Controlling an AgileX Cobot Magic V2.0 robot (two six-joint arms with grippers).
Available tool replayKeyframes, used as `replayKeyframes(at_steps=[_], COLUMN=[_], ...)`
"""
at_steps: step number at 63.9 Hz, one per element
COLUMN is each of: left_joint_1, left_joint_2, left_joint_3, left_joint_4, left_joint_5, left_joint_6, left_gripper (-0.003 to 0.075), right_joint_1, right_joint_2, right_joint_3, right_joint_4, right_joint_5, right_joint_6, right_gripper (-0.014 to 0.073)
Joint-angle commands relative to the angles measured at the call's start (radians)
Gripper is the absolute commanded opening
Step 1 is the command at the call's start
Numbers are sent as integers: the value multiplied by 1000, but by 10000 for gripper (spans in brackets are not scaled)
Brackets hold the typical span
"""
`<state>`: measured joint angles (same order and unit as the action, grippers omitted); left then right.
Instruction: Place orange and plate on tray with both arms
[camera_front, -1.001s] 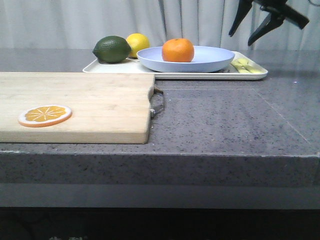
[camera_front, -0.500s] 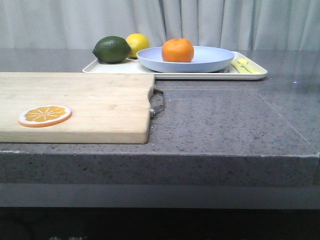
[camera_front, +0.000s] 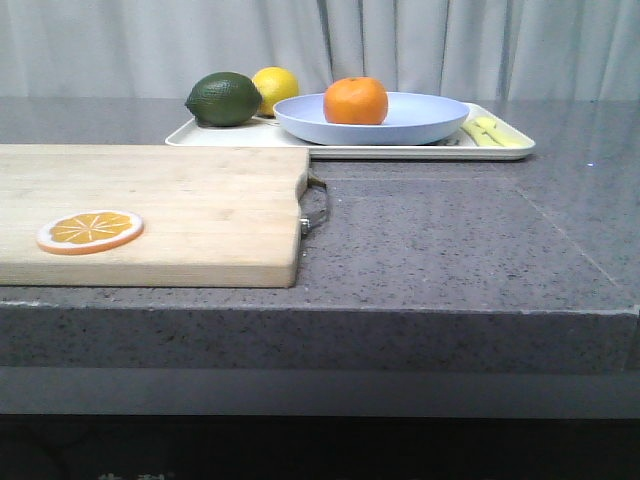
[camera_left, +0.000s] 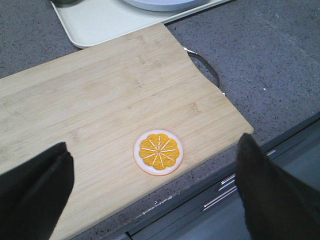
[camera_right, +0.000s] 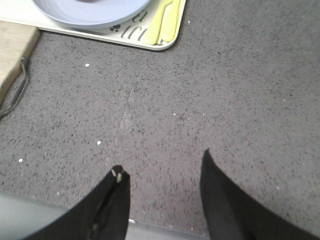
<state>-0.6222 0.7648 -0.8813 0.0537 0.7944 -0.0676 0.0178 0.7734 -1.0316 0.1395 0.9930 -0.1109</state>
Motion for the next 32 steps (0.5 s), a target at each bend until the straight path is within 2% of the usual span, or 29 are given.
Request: replayKeyframes(at_steps=[1,17,32], left_joint_1=[2,2,2], left_joint_2=[3,3,3], left_joint_3=[-25,-25,-25], left_joint_4=[-4,-4,-4], left_joint_5=[-67,-67,-67], left_joint_6=[-8,-8,-8], left_gripper=[631,630,629], right_joint_1=[-5,-5,-5], right_joint_2=[-126,-429,-457], right_joint_3=[66,252,278], right_joint_4=[-8,-8,-7], right_joint_5=[-94,-105,-102], right_joint_6=[-14,-9,7], right_gripper=[358,358,358])
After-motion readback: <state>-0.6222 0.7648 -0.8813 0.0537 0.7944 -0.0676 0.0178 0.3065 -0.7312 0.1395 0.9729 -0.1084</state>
